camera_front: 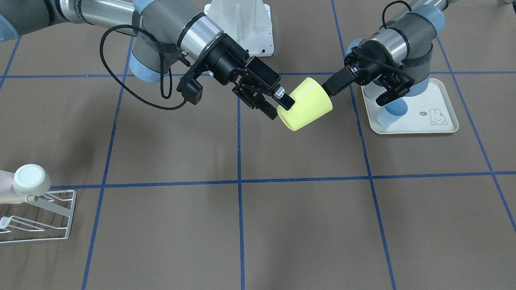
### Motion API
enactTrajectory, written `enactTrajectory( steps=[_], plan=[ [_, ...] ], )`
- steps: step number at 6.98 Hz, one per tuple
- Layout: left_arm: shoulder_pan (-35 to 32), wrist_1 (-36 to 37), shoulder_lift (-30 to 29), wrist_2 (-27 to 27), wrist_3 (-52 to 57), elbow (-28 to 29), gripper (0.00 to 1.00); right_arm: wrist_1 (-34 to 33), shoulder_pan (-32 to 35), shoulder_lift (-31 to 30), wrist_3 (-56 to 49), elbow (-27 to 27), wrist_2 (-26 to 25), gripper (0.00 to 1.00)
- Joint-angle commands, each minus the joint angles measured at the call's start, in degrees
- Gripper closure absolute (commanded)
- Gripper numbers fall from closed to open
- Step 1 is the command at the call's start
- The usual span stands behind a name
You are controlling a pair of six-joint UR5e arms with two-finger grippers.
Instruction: Transfer IKEA cup to right arm and place on rack
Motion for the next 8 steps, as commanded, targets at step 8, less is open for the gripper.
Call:
enactTrajectory(
  steps=[8],
  plan=[
    [3.6, 0.0, -2.0, 2.8, 0.1, -0.1, 1.00, 0.0, -0.6, -0.1, 0.8, -0.1, -0.1, 0.30]
  ],
)
